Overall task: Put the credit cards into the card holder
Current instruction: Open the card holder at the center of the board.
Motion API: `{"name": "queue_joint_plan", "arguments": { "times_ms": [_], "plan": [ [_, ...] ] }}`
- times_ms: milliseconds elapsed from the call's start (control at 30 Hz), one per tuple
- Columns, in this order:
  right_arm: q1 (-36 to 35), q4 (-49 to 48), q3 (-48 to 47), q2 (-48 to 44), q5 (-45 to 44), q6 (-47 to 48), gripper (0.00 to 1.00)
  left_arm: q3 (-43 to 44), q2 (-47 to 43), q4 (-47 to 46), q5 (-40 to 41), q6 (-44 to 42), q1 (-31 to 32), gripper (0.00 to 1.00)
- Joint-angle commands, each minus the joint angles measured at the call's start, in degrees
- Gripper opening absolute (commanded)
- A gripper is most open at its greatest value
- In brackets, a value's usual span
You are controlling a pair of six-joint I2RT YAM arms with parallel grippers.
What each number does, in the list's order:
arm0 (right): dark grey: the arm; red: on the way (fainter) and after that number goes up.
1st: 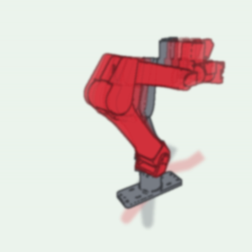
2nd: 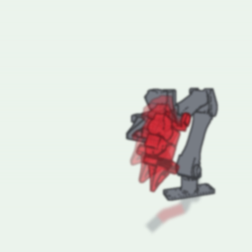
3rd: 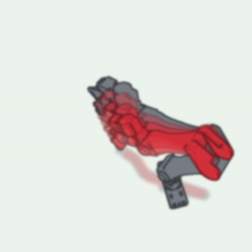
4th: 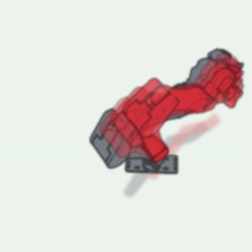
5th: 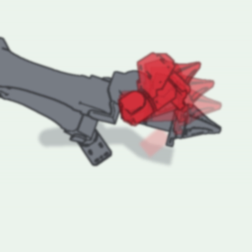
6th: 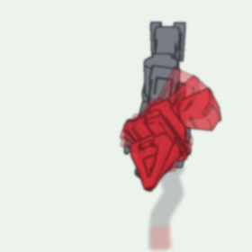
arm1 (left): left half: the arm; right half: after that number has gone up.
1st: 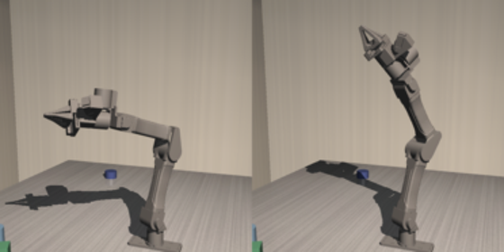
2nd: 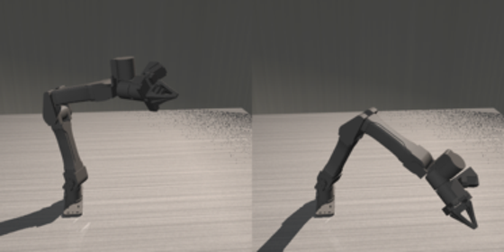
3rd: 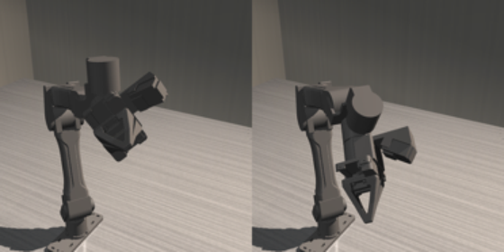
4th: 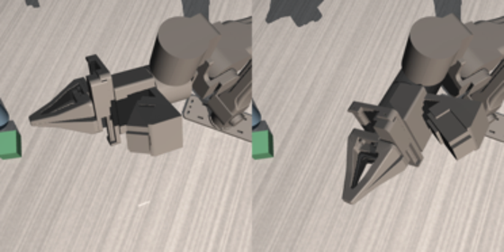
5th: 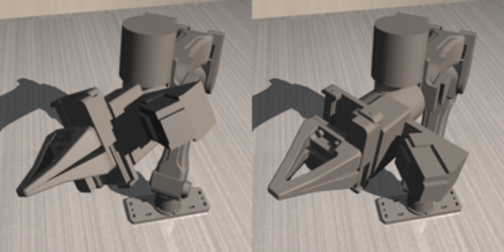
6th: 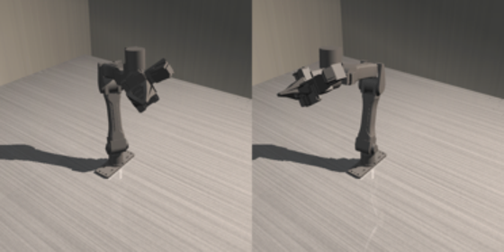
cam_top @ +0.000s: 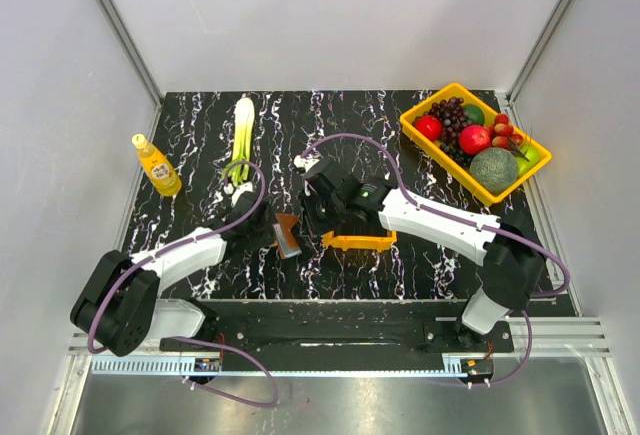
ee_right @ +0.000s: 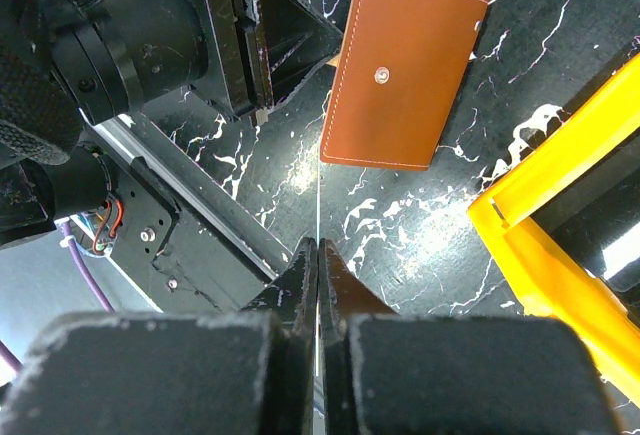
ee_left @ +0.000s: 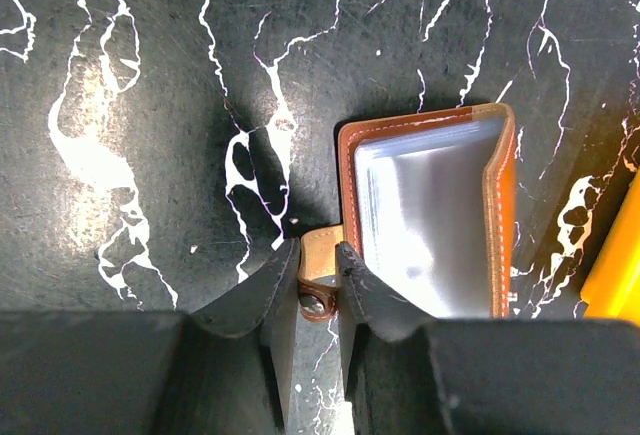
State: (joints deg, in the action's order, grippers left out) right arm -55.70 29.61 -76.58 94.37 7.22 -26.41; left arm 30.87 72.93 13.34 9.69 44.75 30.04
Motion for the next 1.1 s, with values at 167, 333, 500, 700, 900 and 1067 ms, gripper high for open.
{"name": "queue_joint_plan", "arguments": {
  "times_ms": [167,333,500,700,900,1067],
  "plan": [
    [0.24,-2.01,-1.30,-0.32,1.56,0.05,0.00,2.00,-2.34,0.63,1.03,-0.80,-0.25,0.12],
    [0.16,-2.88,-1.73,-0.06,2.97,-0.39,0.00,1.65,-6.38,1.07,-0.37,-1.42,-0.25,0.00],
    [0.24,-3.94,-1.91,-0.32,2.80,-1.45,0.00,1.21,-13.85,1.77,-3.36,-1.95,-0.25,0.00],
    [0.24,-3.85,-1.82,-0.85,-0.10,-2.15,0.00,4.71,-19.05,6.86,-7.83,-3.00,-0.25,0.00],
    [0.16,-4.12,-1.38,-0.15,-2.21,-3.55,0.00,6.04,-18.08,7.13,-11.72,-3.88,-0.25,0.00],
    [0.24,-4.03,-1.03,0.38,-5.46,-2.59,0.00,4.02,-19.13,9.94,-6.19,-4.41,-0.25,0.00]
  ]
}}
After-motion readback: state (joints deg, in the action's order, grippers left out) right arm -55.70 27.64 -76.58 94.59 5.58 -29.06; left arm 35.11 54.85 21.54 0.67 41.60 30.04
